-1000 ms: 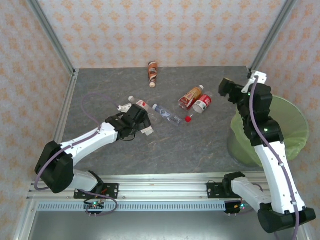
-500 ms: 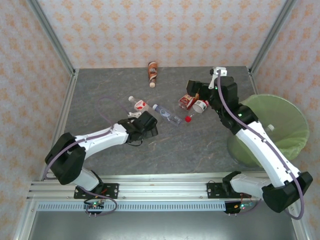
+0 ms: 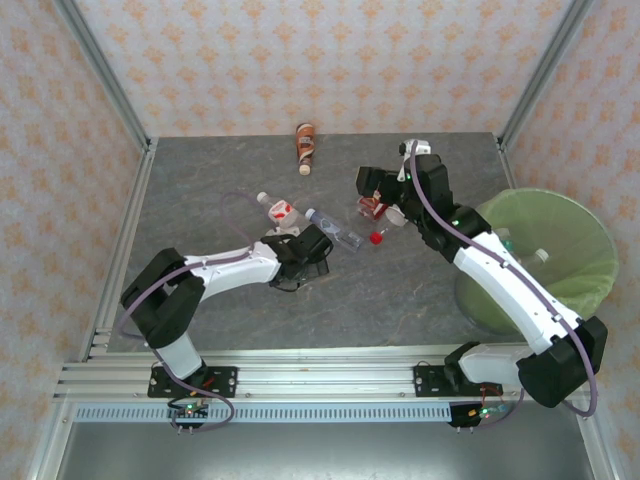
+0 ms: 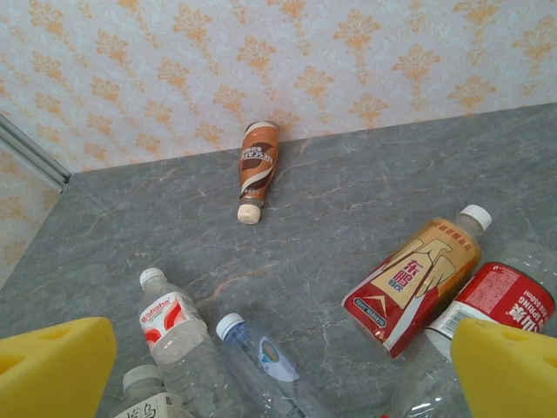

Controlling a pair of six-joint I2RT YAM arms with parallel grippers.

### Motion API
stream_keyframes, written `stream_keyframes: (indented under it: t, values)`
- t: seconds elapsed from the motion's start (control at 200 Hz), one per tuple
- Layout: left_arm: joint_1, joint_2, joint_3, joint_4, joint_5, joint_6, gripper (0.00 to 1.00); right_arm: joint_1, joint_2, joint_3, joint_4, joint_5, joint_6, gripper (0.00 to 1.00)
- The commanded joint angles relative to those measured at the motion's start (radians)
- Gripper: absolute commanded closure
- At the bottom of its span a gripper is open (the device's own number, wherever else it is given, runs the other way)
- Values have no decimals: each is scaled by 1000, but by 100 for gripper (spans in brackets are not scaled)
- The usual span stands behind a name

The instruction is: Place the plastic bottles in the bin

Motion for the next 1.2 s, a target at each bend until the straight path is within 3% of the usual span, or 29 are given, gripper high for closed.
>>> stream_keyframes:
  t: [0.0, 0.49, 0.871, 1.196]
  values:
    - [-11, 9, 15, -37, 5, -15, 0, 4, 3, -20, 44, -15, 27, 1]
    - [2, -25, -72, -22, 31, -10, 3, 5, -9, -52, 44, 1, 21, 1]
    - [7, 18, -89, 21, 77, -2, 28, 5, 17, -48, 60, -12, 23, 1]
    - [1, -59, -114, 18, 20, 2, 45, 4, 15, -54, 50, -17, 30, 1]
